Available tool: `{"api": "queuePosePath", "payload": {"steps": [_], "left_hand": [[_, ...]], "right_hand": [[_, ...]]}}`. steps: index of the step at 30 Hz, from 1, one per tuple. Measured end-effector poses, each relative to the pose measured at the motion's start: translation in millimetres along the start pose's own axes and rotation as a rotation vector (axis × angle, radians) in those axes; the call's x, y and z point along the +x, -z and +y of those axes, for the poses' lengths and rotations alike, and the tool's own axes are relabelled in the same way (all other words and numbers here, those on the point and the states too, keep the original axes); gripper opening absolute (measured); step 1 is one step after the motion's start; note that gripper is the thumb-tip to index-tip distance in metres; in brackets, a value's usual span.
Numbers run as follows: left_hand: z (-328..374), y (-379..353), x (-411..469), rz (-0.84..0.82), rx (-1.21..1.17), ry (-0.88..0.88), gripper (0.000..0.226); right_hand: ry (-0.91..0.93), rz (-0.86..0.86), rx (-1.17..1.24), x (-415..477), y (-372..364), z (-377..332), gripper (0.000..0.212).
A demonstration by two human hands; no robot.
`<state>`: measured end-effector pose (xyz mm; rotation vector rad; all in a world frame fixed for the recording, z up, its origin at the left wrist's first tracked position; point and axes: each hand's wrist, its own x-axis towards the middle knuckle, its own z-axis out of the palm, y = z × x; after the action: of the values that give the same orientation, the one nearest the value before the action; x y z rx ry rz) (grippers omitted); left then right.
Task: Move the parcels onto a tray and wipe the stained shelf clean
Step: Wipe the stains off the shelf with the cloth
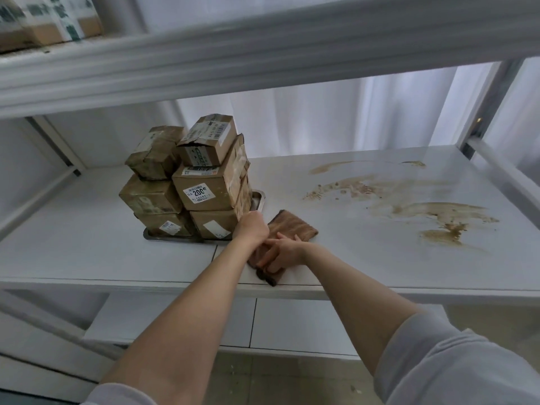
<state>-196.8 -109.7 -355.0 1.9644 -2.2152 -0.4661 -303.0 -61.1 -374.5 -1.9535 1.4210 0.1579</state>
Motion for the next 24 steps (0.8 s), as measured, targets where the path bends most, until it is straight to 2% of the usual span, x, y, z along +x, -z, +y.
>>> {"api": "queuePosePath", "payload": {"steps": [4,8,14,18,24], "left_hand": [[27.2,-0.6,-11.7,-0.055,-0.012,-0.039,0.041],[62.9,-8.7,-21.2,-0.071,-0.034,-0.114,0.04],[125.5,-36.1,-35.8,-0.168,-0.034,-0.242,0.045],[168.6,-55.6,-42.3,-0.204,-0.017,-0.32,0.045],[214.5,-77.6,-47.8,-0.222,0.006,-0.387,0.043]], "right_hand": [[0.017,0.054,0.081,-24.6,-4.6,16.4,0.034],[-0.029,0.268,0.215,-58.2,-7.6,60.0,0.024],[-0.407,0.41,0.109,-120.9,3.8,127.3,0.054],[-0.593,0.458,0.098,-162.1,1.6,161.4,0.052],[-0.974,0.577,0.122,-205.6,4.3,214.9,0.047]]}}
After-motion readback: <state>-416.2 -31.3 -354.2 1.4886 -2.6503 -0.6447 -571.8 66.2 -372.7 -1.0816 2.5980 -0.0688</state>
